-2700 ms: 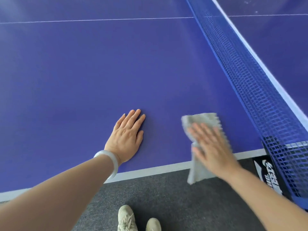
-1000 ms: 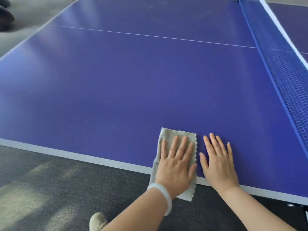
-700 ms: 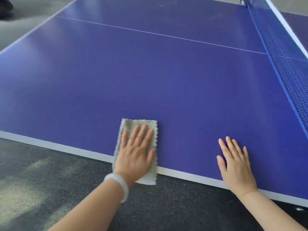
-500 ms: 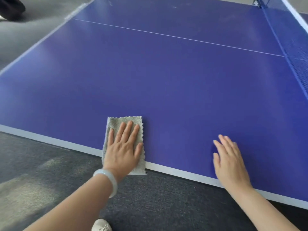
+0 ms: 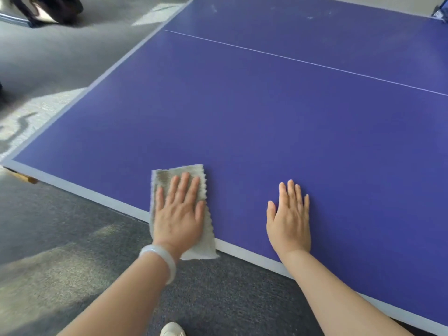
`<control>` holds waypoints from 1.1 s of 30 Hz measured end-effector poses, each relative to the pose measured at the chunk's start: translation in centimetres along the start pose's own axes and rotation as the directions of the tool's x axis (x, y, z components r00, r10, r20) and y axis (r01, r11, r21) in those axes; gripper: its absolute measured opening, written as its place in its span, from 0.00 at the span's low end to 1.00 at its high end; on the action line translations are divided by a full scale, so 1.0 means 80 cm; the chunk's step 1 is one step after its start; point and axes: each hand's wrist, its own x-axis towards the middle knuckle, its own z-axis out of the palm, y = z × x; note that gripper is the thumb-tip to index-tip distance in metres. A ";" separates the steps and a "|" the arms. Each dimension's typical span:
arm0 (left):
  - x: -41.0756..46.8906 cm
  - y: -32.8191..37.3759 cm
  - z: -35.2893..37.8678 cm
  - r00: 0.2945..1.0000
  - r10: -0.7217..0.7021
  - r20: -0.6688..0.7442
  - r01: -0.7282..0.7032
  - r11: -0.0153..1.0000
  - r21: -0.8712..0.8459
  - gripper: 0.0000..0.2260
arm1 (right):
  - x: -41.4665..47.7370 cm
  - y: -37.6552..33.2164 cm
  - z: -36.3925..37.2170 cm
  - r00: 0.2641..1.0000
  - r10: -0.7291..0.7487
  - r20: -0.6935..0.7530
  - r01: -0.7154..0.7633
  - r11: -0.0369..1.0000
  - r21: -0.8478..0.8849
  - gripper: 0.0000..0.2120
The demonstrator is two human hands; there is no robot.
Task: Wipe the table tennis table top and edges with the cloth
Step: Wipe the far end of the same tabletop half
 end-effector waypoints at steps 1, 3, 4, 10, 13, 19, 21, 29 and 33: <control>0.008 -0.010 -0.003 0.995 -0.099 0.006 0.099 0.995 -0.024 0.27 | 0.000 0.000 0.000 1.000 0.002 -0.005 -0.002 1.000 0.005 0.27; 0.019 0.000 -0.004 0.968 -0.252 -0.004 0.251 0.965 -0.079 0.27 | 0.000 0.000 -0.001 1.000 0.010 -0.012 -0.009 0.999 0.045 0.27; 0.019 0.019 -0.004 0.963 -0.269 -0.008 0.267 0.958 -0.100 0.27 | -0.001 0.000 -0.002 1.000 0.010 -0.014 -0.008 0.998 0.070 0.26; -0.032 0.112 0.015 0.912 0.406 0.060 -0.400 0.912 -0.090 0.28 | -0.002 0.005 -0.005 1.000 -0.018 0.006 0.017 0.995 0.101 0.27; -0.036 0.069 0.010 0.865 0.498 0.061 -0.497 0.867 -0.045 0.26 | -0.001 0.001 -0.007 1.000 -0.026 0.012 0.025 0.997 0.079 0.28; -0.068 -0.045 -0.027 0.956 0.293 -0.013 -0.293 0.954 -0.071 0.22 | -0.005 0.003 -0.005 1.000 -0.020 0.005 0.019 0.994 0.111 0.29; -0.086 -0.069 -0.037 0.993 0.115 0.009 -0.113 0.985 -0.132 0.23 | -0.007 0.006 -0.010 0.998 -0.044 0.035 0.040 0.993 0.109 0.30; -0.233 -0.071 -0.073 0.875 -0.426 0.229 0.483 0.778 -0.401 0.14 | -0.101 -0.046 -0.082 0.937 -0.232 0.259 0.099 0.892 0.441 0.13; -0.290 -0.040 -0.097 0.889 -0.409 0.205 0.432 0.607 -0.666 0.16 | -0.219 -0.107 -0.115 0.768 -0.501 0.400 0.147 0.745 0.651 0.13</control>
